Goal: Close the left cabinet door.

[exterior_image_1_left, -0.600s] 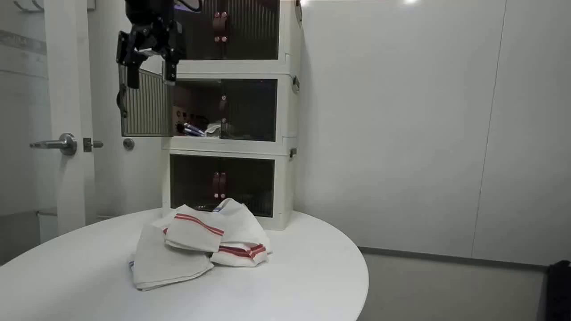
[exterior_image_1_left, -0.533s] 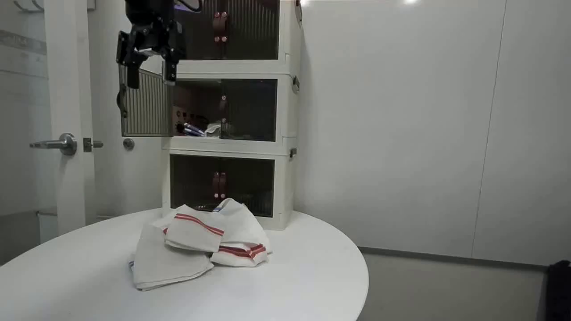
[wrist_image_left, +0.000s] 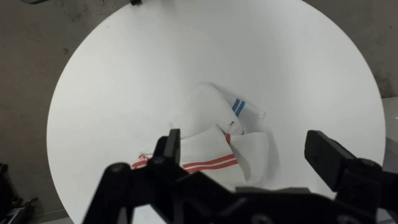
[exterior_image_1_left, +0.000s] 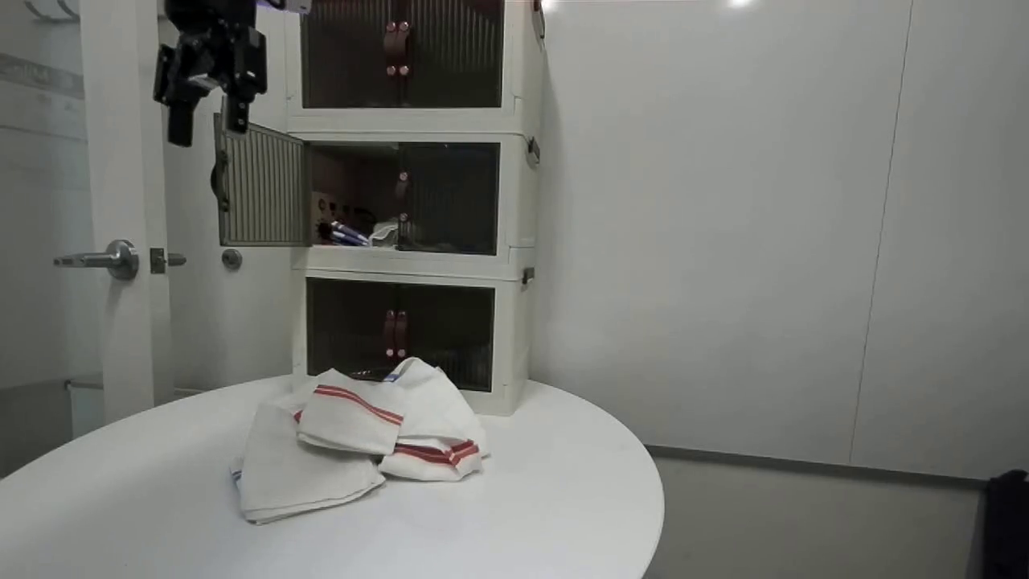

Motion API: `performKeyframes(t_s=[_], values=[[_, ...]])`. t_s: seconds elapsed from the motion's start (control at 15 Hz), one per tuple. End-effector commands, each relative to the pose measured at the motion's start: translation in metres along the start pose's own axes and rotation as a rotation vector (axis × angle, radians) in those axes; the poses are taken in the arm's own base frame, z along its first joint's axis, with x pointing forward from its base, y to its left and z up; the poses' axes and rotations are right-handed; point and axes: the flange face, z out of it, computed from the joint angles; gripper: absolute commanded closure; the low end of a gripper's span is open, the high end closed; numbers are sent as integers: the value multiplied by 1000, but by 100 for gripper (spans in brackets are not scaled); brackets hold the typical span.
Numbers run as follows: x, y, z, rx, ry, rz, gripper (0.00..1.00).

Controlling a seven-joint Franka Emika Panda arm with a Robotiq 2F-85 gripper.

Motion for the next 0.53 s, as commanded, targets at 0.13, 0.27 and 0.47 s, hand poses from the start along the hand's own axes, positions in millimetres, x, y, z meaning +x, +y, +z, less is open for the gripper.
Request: performKeyframes(t_s=[0.13,0.27,0.47], values=[[-8,-88,-36,76,-81,144,0],[-10,-117,-51,137,-80,200,0],[-6,-153,-70,200,-38,283,0]])
